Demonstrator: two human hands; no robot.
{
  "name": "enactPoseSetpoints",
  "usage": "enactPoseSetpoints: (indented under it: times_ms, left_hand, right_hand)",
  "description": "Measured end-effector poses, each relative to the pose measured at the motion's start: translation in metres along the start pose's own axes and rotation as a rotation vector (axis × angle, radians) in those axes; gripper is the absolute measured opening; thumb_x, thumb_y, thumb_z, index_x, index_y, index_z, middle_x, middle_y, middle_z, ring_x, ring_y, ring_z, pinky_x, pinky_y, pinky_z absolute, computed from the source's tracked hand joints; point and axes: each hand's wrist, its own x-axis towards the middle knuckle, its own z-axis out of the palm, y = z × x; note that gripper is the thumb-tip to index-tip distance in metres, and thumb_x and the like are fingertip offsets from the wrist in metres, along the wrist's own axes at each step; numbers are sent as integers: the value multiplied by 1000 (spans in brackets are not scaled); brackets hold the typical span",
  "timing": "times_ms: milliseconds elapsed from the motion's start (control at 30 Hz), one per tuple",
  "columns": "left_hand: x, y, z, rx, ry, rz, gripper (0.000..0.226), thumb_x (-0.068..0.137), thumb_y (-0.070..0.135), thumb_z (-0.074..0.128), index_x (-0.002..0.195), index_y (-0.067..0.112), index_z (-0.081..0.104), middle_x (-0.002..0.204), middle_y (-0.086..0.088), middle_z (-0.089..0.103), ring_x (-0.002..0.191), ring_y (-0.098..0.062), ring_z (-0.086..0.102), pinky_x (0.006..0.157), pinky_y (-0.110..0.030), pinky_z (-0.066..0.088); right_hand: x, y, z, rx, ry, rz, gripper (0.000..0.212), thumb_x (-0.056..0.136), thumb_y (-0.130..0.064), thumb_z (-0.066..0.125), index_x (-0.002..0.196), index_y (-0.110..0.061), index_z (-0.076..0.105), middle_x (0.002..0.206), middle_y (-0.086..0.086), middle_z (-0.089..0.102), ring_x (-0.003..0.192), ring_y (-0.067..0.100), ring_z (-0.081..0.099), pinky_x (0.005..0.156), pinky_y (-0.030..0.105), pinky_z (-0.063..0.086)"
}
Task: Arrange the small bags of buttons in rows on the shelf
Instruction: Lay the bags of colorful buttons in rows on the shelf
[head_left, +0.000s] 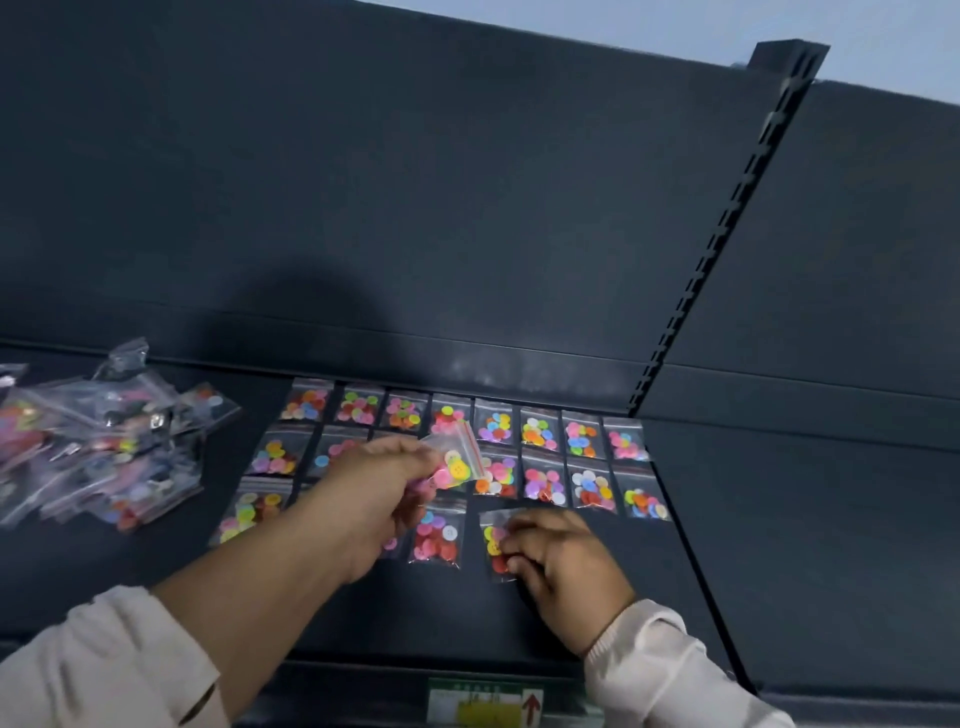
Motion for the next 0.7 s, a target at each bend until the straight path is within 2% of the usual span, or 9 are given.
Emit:
enactPoseSetpoints:
  times_ms: [100,200,267,333,400,467,500,633,700]
  left_hand:
    - [-4,-1,3,-39,-12,-2,6,89,8,60,92,9,65,66,-4,62,63,-15,58,56,-27,48]
    - [-5,-2,4,-73,-13,1,7,89,4,59,91,9,63,78,-9,69,67,-17,63,57,-28,49]
    - [-7,-3,5,-84,-25,7,9,88,1,59,92,8,62,81,-11,70,69,-17,64,59,-28,51]
    - [-8,-4,8,-90,-44,18,11,86,-1,60,95,6,62,81,-11,71,72,-19,66,62,-29,53]
    - [-8,-5,12,-68,-59,29,12,85,-2,61,94,7,63,81,-10,72,77,-21,67,66,-30,55]
    - [-10,-5,19,-52,-80,32,12,84,-3,62,89,8,63,80,-8,73,78,-20,68,64,-29,55]
    - [-11,-4,23,-50,-97,28,13,83,-4,62,88,8,62,81,-9,73,77,-19,68,62,-28,55]
    - [-17,-3,37,-15,-168,21,18,81,-4,66,84,13,60,79,-6,71,71,-15,70,58,-25,54]
    - [-19,-3,44,43,-196,34,18,78,3,71,87,15,61,82,-4,72,77,-16,69,60,-24,51]
  right_hand:
    - [6,-1,4,3,-8,29,17,70,-25,63,85,-27,71,93,-11,67,87,15,62,81,10,39]
    - [10,-2,4,34,-32,32,20,73,-26,60,90,-23,72,96,-6,66,93,19,60,86,15,36]
    - [10,-3,3,115,-13,73,21,78,-29,57,92,-23,71,99,-7,64,97,15,56,87,15,37]
    - [13,-12,-6,399,57,214,10,83,-27,61,87,-24,70,95,-6,63,89,14,59,81,22,45]
    - [21,-23,-21,818,95,391,8,85,-17,65,79,-22,68,85,1,65,75,16,61,68,27,50]
    - [27,-32,-35,1157,25,536,10,84,-16,65,74,-17,68,74,6,64,62,14,57,56,26,45]
    - [30,-34,-42,1242,-9,573,12,83,-15,65,72,-15,66,69,6,63,56,13,55,52,26,41]
    - [32,-29,-55,1183,14,586,29,85,2,59,61,-13,53,55,3,57,50,8,56,47,19,42]
    - [29,-25,-60,1149,40,576,32,85,4,58,59,-14,52,54,3,56,50,11,56,44,17,43]
